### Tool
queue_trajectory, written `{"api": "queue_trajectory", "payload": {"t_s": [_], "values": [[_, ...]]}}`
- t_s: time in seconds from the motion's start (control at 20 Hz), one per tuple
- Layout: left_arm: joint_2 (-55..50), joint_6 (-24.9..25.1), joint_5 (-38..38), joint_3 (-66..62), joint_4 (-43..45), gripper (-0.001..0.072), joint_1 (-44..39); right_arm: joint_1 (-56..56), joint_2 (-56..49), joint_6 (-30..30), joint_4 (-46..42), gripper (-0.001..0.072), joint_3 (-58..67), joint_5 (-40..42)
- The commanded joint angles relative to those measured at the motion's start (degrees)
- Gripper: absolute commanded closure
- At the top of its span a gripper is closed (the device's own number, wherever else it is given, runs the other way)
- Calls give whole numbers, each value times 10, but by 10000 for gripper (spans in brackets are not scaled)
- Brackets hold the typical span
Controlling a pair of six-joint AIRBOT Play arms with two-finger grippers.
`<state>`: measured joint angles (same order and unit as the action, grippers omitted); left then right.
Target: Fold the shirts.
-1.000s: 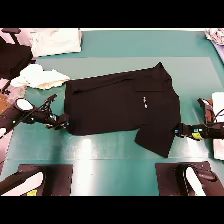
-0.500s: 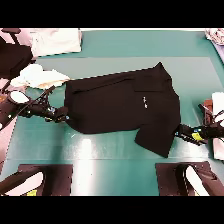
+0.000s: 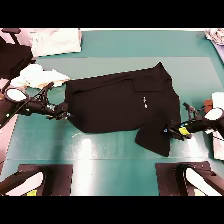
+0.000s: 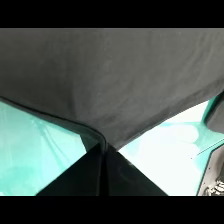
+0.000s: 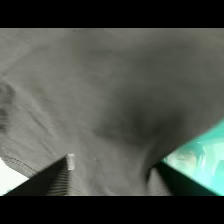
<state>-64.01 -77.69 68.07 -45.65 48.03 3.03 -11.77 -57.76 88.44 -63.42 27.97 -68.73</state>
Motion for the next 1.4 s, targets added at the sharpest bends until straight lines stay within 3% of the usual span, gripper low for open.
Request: {"api": "queue_trajectory", "payload": {"t_s": [0.0, 0.1, 0.15, 0.45, 0.65, 0.9, 1.15, 1.35], "values": [[0, -3, 6, -1, -5, 677, 0, 60, -38, 2, 5, 356, -2, 48], [0, -3, 17, -1, -6, 677, 0, 82, -19, 2, 20, 601, 7, 49], [0, -3, 26, -1, -9, 677, 0, 90, 4, 3, 19, 687, 17, 40], [88, -35, 32, -2, -10, 678, 0, 38, 193, 48, 19, 690, 101, -91], [182, -109, 52, -2, 45, 678, 0, -29, 307, 78, 25, 690, 155, -172], [283, -178, 85, -2, 46, 678, 0, -74, 387, 82, 23, 690, 224, -252], [318, -231, 41, -2, 66, 678, 0, -78, 347, 74, 22, 689, 232, -225], [310, -283, -99, -2, 98, 678, 0, -26, 251, 50, 2, 689, 232, -118]]}}
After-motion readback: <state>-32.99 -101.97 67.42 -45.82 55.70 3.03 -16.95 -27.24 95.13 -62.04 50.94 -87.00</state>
